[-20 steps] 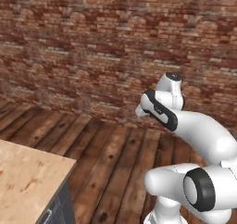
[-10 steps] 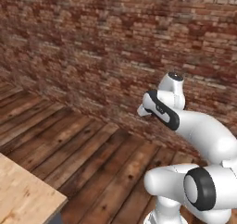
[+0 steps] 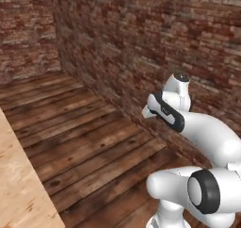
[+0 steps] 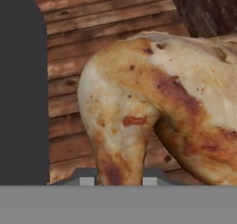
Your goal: Take the chicken drumsticks from the pan and place one on each plate on the dining counter.
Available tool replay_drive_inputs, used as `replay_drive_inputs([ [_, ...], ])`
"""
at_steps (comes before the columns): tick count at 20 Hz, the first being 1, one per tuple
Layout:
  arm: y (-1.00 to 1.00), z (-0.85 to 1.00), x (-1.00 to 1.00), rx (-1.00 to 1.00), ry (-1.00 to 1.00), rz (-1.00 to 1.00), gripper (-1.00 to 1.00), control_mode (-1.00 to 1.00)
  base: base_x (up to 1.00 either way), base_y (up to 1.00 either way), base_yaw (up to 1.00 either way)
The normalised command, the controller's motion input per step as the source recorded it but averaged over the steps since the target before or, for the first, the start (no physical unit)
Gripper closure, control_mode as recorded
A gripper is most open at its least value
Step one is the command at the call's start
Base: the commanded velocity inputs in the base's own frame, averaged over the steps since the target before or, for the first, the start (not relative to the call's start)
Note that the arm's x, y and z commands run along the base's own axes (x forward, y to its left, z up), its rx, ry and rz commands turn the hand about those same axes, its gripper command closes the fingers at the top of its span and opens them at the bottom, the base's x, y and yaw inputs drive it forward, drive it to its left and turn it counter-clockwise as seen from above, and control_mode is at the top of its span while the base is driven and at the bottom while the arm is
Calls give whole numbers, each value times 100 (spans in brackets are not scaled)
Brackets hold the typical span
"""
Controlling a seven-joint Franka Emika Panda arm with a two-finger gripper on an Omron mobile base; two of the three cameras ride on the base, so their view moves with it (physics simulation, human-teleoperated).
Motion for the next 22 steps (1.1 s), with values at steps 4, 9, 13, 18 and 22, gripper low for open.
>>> replay_drive_inputs([
  [4, 0, 0, 0, 0, 0, 0, 100, 100, 92, -18, 54],
  [9, 0, 0, 0, 0, 0, 0, 100, 100, 99, -23, 39],
  [13, 0, 0, 0, 0, 0, 0, 100, 100, 100, -29, 30],
  [18, 0, 0, 0, 0, 0, 0, 100, 100, 100, -30, 28],
  [22, 0, 0, 0, 0, 0, 0, 100, 100, 100, -29, 29],
])
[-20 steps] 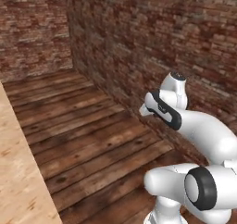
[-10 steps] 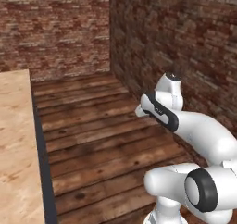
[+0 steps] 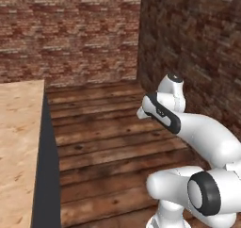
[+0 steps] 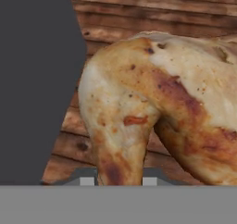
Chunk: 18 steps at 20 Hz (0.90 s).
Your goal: Take the chicken drumsticks from the pan and place one on each plate on the dining counter.
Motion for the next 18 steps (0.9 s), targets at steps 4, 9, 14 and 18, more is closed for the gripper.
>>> replay_drive_inputs([
  [4, 0, 0, 0, 0, 0, 0, 100, 100, 100, -29, 30],
  [9, 0, 0, 0, 0, 0, 0, 100, 100, 100, -28, 31],
  [14, 0, 0, 0, 0, 0, 0, 100, 100, 100, -28, 30],
  [18, 0, 0, 0, 0, 0, 0, 100, 100, 100, -28, 30],
])
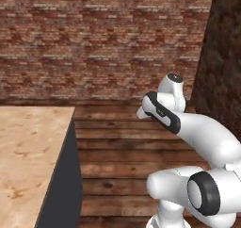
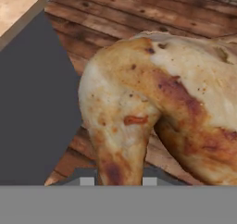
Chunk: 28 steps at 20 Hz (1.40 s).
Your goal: Take the chicken drumsticks from the pan and place one on each plate on the dining counter.
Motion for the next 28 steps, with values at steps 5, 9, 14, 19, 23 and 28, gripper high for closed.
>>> replay_drive_inputs([
  [5, 0, 0, 0, 0, 0, 0, 100, 100, 100, -30, 28],
  [9, 0, 0, 0, 0, 0, 0, 100, 100, 100, -33, 26],
  [14, 0, 0, 0, 0, 0, 0, 100, 100, 100, -33, 26],
  [19, 0, 0, 0, 0, 0, 0, 100, 100, 100, -31, 29],
  [23, 0, 0, 0, 0, 0, 0, 100, 100, 99, -27, 35],
  [28, 0, 0, 0, 0, 0, 0, 100, 100, 99, -24, 38],
])
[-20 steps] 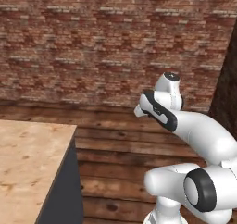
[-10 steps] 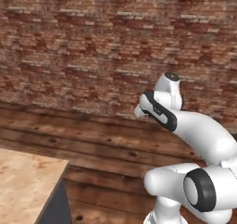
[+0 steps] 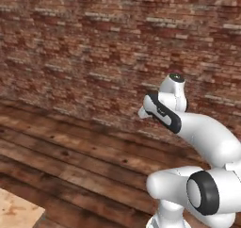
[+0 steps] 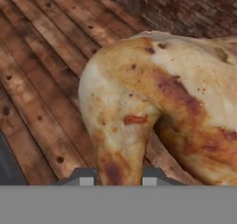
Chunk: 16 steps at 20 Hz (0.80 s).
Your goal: Take the chicken drumsticks from the pan and place one on each plate on the dining counter.
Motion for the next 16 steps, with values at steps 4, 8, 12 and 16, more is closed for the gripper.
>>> replay_drive_inputs([
  [4, 0, 0, 0, 0, 0, 0, 100, 100, 98, -19, 45],
  [8, 0, 0, 0, 0, 0, 0, 100, 100, 93, -11, 56],
  [12, 0, 0, 0, 0, 0, 0, 100, 100, 89, -9, 63],
  [16, 0, 0, 0, 0, 0, 0, 100, 100, 92, -11, 57],
])
